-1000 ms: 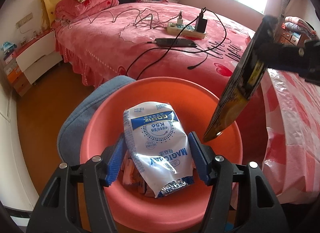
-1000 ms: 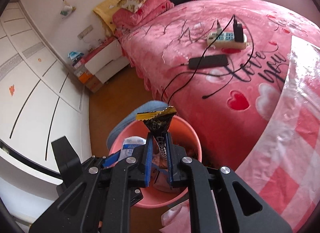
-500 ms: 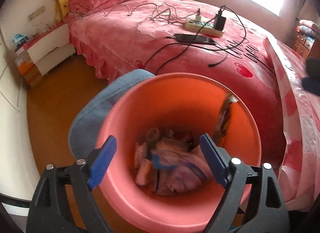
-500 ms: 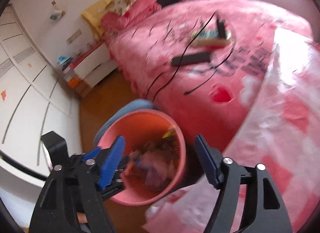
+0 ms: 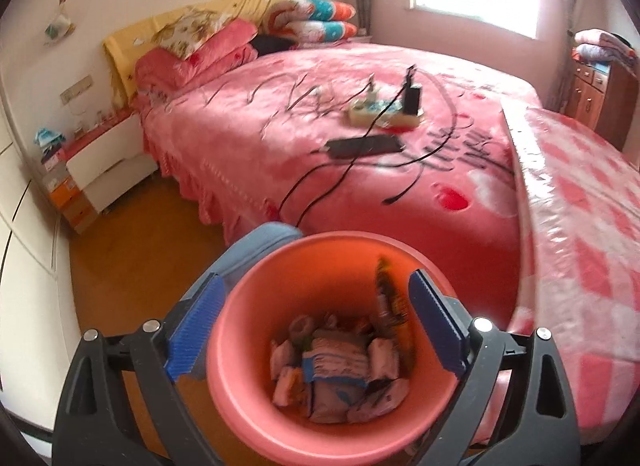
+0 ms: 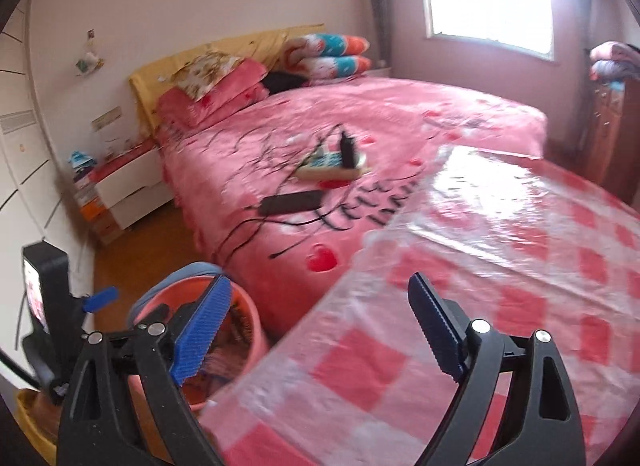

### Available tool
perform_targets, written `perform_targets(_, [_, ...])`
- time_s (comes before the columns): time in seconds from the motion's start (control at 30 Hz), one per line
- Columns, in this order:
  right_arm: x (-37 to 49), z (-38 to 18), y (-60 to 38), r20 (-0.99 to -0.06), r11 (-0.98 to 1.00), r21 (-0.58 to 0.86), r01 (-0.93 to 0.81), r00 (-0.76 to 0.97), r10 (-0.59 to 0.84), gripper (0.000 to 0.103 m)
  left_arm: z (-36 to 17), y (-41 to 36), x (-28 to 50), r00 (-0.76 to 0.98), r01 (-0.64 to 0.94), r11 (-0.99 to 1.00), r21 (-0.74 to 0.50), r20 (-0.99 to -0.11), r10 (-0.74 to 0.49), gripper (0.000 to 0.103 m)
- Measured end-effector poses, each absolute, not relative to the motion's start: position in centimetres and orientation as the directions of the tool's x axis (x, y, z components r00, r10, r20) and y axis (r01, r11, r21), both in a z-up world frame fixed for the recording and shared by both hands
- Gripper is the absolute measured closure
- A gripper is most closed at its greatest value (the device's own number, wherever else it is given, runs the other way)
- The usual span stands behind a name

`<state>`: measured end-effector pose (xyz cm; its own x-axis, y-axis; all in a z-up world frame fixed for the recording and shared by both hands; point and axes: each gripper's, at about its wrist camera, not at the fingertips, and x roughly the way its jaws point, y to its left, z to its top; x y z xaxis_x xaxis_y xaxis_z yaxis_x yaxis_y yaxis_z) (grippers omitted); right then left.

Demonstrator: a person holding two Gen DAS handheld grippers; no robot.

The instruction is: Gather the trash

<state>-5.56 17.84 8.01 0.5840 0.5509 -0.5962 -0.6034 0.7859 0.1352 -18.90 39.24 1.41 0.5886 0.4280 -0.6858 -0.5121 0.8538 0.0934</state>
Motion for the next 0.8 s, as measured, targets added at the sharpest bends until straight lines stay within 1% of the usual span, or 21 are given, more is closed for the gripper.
perform_targets(0.33, [-5.1,9.4,10.2,-0.54,0.882,0.094,-0.463,0.72,0.435,0.014,5.0,33.1,-15.7,0.687,-0.407,0.909,0.087,-0.627,0.368,0.009])
perform_targets(0.8, [-7.3,11.7,1.8,-0.459,0.958,0.019,-0.288,0.848,0.264,0.014,7.3,23.7,-12.6,0.773,-0.223,0.971,0.092,-0.59,0.233,0.007])
